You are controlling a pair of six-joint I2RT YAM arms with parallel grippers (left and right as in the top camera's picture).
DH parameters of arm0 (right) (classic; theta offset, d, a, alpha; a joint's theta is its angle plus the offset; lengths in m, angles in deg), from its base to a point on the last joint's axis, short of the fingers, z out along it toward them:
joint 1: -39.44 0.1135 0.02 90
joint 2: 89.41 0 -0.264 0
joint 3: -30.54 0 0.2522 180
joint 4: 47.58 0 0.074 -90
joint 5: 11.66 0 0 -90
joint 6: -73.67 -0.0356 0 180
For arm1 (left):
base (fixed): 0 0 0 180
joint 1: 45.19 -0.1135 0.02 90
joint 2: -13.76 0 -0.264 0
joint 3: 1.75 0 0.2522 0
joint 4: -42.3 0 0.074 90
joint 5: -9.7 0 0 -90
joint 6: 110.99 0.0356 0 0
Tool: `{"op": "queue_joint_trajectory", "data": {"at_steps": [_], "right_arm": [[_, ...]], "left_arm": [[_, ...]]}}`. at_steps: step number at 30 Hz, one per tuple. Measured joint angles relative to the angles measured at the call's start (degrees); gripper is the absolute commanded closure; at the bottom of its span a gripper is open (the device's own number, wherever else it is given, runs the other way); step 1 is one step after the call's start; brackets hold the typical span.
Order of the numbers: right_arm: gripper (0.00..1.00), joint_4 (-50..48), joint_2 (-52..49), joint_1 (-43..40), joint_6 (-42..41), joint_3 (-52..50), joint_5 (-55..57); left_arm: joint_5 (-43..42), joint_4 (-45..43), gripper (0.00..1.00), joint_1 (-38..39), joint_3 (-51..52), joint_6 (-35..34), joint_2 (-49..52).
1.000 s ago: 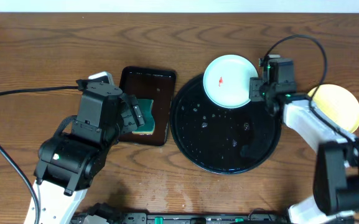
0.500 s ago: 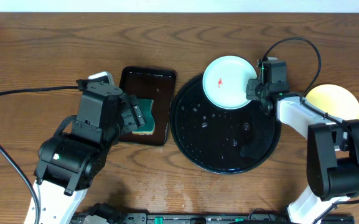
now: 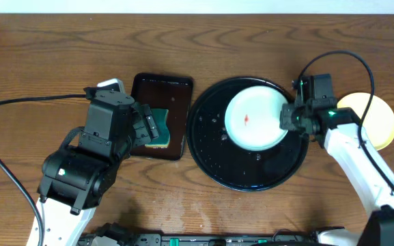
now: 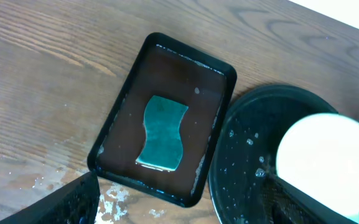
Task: Clean dirty plates on tray and stack at the side
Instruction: 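Drag the pale green plate to the round tray center with right gripper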
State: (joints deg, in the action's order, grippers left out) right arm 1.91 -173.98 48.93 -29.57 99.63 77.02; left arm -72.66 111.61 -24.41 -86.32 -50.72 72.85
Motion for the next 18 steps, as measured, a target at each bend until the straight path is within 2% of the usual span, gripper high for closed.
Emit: {"op": "queue_joint_trajectory", "data": {"at_steps": [4, 8, 9, 10, 12, 18], "right_arm": [[0.99, 4.48, -0.26, 2.27, -0.26, -0.57, -1.46], [0.98, 3.13, -1.01, 3.89, -3.13, -2.19, -2.1], [0.66, 2.12, -1.36, 4.0, -3.89, -2.6, -2.21], [0.61, 1.11, -1.99, 4.2, -4.7, -2.95, -2.14], [0.6, -0.17, -2.49, 4.2, -5.27, -3.32, -2.12], [0.59, -0.61, -2.49, 4.24, 0.07, -3.02, -2.43]], "left_arm": [[0.0, 0.0, 0.17, 0.0, 0.0, 0.0, 0.0], [0.0, -0.02, 0.17, 0.0, 0.0, 0.0, 0.0], [0.0, -0.02, 0.17, 0.0, 0.0, 0.0, 0.0], [0.0, -0.02, 0.17, 0.0, 0.0, 0.0, 0.0], [0.0, 0.0, 0.17, 0.0, 0.0, 0.0, 0.0], [-0.5, 0.17, 0.17, 0.0, 0.0, 0.0, 0.0]]}}
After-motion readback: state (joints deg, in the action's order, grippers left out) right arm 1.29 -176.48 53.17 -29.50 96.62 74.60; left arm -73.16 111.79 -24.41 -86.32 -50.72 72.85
